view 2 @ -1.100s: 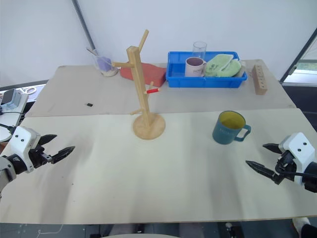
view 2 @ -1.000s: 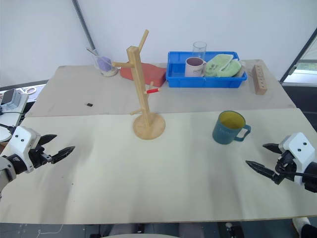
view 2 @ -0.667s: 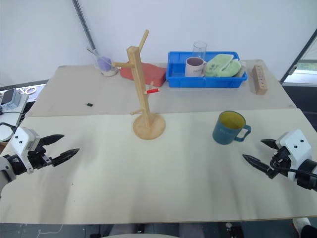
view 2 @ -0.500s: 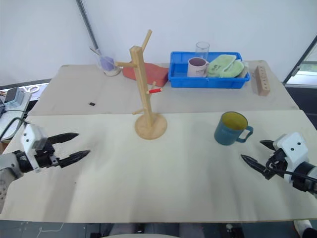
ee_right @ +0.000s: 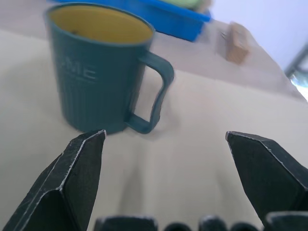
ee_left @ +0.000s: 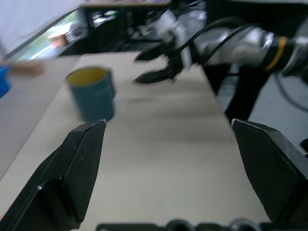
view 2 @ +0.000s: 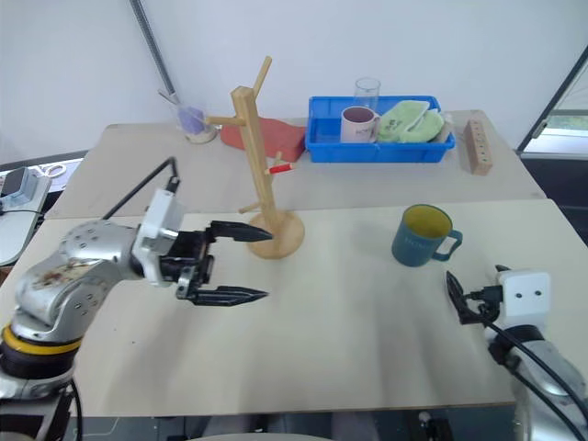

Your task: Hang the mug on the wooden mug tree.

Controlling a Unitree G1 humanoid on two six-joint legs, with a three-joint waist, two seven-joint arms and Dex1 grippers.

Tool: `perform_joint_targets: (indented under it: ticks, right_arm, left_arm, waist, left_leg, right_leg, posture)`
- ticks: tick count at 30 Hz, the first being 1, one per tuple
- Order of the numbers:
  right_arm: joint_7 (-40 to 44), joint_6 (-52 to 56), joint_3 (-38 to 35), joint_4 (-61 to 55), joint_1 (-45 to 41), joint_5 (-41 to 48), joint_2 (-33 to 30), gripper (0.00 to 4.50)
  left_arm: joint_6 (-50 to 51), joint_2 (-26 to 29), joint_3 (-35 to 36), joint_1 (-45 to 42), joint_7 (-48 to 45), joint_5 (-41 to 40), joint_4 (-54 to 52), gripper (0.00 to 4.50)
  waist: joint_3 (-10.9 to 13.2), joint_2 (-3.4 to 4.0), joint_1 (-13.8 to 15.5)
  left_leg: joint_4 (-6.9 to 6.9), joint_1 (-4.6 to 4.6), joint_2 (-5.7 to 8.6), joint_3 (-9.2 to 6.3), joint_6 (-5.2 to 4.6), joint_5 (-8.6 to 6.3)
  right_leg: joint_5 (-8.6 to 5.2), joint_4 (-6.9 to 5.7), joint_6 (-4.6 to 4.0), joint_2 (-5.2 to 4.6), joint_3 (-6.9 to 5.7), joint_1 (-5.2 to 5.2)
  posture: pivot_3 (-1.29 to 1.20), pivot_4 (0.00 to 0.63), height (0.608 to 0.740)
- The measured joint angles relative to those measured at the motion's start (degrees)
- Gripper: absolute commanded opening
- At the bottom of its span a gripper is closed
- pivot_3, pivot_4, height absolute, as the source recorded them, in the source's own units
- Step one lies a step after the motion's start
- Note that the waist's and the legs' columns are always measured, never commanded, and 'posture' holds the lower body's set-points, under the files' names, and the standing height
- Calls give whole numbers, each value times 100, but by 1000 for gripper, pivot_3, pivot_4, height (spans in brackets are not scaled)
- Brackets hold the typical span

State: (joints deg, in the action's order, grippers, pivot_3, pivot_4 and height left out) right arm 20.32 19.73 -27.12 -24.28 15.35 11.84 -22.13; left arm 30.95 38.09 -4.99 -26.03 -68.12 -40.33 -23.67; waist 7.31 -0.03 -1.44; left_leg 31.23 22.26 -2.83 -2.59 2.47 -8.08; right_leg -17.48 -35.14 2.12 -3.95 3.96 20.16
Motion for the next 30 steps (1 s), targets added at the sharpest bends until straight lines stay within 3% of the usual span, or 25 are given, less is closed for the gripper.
perform_joint_targets:
  ticks: [11,30]
  right_arm:
    - [-410,189,43,768,-797,135,27,4445]
    - [-446,173,279,2308,-1991,189,-121,4445]
  left_arm:
    - [-413,-693,-804,-351,-266,520,481,4500]
    - [-495,-670,-781,-324,-247,784,670,4500]
  waist:
    - [-5,7,-5]
    - [-6,10,-43]
  left_leg:
    - [7,13,-3,-37,-55,34]
    - [7,16,-3,-40,-63,38]
  right_leg:
    - [1,-6,0,46,28,-6]
    - [1,-15,0,52,31,-11]
  posture:
    - [0,150,721]
    - [0,150,721]
